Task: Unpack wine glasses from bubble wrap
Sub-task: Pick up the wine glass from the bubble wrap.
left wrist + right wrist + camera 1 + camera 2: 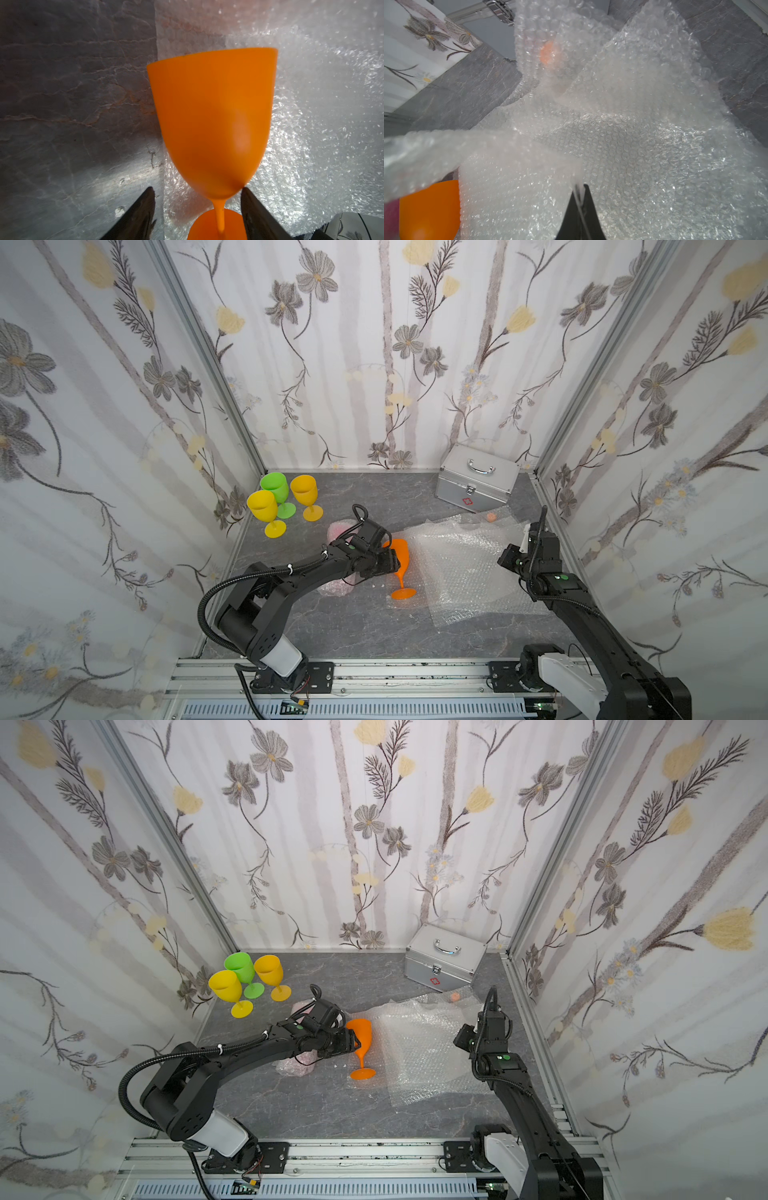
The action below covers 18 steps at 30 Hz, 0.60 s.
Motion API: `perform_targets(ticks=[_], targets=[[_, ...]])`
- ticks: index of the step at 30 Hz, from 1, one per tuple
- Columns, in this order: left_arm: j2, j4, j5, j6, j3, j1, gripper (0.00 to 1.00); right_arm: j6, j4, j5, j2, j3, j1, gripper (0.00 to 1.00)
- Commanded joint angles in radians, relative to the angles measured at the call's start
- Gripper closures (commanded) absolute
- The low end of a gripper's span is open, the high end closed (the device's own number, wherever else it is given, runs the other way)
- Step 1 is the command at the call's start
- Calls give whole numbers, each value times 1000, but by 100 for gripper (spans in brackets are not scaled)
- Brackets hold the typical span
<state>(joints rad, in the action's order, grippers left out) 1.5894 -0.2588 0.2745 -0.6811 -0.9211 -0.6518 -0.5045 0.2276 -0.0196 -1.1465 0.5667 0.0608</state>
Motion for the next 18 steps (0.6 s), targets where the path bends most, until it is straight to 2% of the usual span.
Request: perform_targets(ticks=[1, 10, 18], targets=[[23, -2, 10, -1, -27, -21, 29, -12, -44, 8, -20, 4, -16, 100], [100, -37, 6, -14, -120, -76, 29, -29, -116, -108, -62, -31, -15, 100], [169, -117, -39, 4, -163, -115, 31, -27, -129, -120, -64, -45, -12, 100]])
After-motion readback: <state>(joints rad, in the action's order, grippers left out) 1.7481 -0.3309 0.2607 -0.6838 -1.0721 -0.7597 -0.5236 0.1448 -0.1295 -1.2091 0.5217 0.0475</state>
